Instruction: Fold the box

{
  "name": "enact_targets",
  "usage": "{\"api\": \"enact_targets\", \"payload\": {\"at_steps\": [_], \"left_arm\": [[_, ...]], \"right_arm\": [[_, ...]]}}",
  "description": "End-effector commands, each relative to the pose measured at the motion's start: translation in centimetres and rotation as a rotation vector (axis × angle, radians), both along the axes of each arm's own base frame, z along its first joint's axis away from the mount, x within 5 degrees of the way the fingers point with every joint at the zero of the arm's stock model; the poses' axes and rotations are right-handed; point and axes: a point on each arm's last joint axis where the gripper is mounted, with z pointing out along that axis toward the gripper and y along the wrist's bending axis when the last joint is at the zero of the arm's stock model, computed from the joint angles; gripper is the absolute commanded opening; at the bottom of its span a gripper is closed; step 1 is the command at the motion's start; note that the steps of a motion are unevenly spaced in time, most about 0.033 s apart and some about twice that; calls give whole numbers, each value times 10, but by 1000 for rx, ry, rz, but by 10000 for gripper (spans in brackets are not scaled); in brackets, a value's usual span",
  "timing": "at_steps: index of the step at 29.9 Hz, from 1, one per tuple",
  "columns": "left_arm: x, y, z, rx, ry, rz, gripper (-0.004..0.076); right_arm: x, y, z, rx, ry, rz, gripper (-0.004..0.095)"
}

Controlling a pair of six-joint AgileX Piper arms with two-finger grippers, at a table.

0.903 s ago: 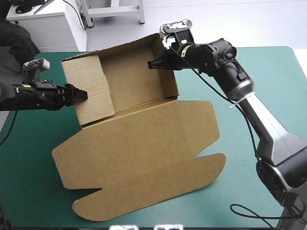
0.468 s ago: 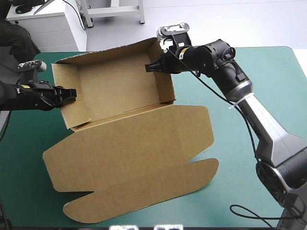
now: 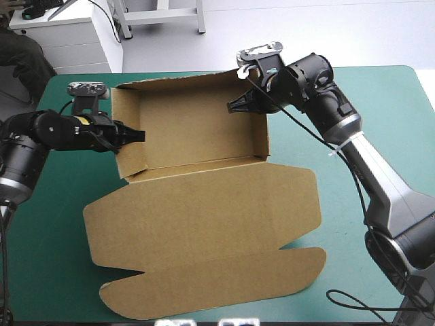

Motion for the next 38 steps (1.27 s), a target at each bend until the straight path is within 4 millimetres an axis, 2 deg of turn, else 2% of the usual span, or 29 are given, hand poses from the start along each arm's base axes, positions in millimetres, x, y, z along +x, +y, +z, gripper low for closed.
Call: {"api": "enact_targets", "payload": {"at_steps": [1, 5, 9, 14, 18, 25, 28, 33, 38], "left_arm": [[4, -26, 21, -81, -161, -45, -8], [20, -41, -1, -31, -83, -84, -8], [31, -51, -19, 31, -41, -102, -8], [43, -53, -38, 57, 36, -53, -8], [51, -55, -55, 77, 92, -52, -8], [61, -60, -86, 122, 232, -41, -8], [63, -68, -97, 132, 265, -62, -8], [66, -80, -103, 132, 241, -85, -8], [69, -80, -108, 162, 239, -97, -7]], "right_arm": [[-15, -17, 21, -73, -21, -7, 0], [-15, -15, 9, -70, 28, -2, 0], [-13, -13, -27, -119, 143, -13, 0], [-14, -12, -73, -158, 254, -14, 0], [-14, -11, -96, -145, 293, -34, 0], [-6, -11, -97, -77, 246, -90, 0], [1, -17, -99, -34, 242, -119, 0], [11, -25, -109, 0, 286, -161, 0], [17, -19, -119, 25, 297, -159, 0]]}}
